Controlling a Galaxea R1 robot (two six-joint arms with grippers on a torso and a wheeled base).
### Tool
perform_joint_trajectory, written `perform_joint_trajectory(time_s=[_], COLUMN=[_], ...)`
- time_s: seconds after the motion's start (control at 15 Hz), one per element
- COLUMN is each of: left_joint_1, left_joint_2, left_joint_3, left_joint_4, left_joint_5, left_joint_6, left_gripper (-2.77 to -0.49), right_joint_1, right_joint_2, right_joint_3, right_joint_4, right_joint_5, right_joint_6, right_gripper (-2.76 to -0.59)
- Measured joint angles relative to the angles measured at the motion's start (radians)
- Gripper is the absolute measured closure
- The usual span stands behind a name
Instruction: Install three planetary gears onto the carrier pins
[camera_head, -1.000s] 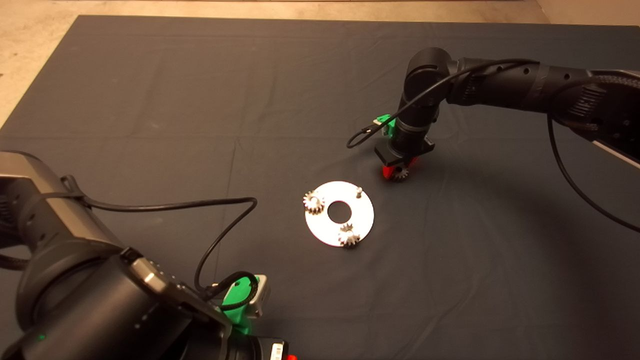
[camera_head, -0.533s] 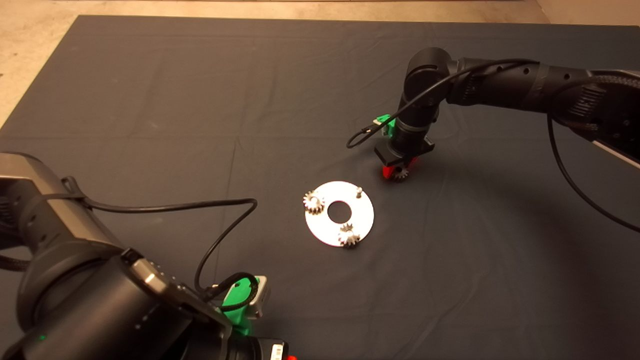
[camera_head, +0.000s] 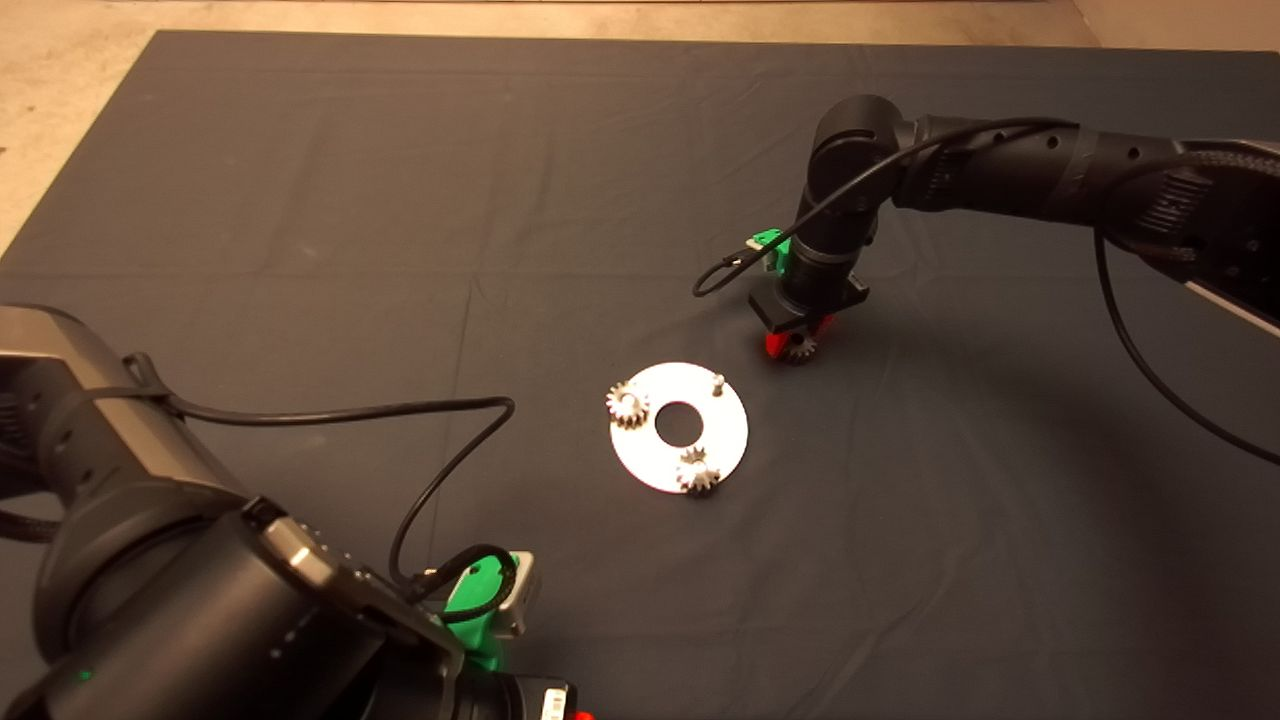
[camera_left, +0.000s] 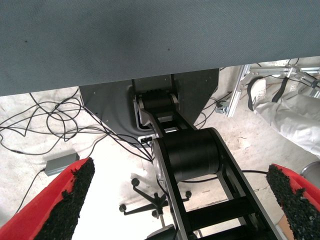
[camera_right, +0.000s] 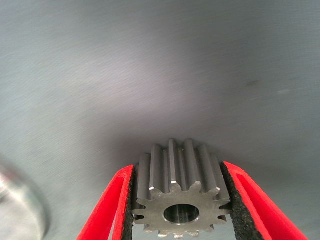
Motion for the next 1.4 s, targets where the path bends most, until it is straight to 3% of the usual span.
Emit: perform_joint_trajectory(time_s=[0.27, 0.8, 0.93, 1.4], left_joint_1=[0.000, 0.000, 0.000, 0.016], left_joint_2=[0.000, 0.000, 0.000, 0.000], left_joint_3=[0.000, 0.000, 0.000, 0.000], left_joint_4=[0.000, 0.000, 0.000, 0.000], left_joint_5=[0.000, 0.000, 0.000, 0.000], left_joint_6=[0.000, 0.000, 0.000, 0.000], left_gripper=[-2.48, -2.48, -2.48, -2.48], right_joint_1=[0.020, 0.060, 0.059, 0.070], right_joint_2=[0.007, 0.090, 0.112, 0.140], right_joint_3=[0.040, 0.036, 0.025, 0.010], right_joint_4=[0.000, 0.003, 0.005, 0.043], right_joint_5=[0.004, 0.003, 0.004, 0.003], right_joint_6=[0.000, 0.001, 0.001, 0.000], right_gripper=[-1.07, -1.07, -1.07, -1.07])
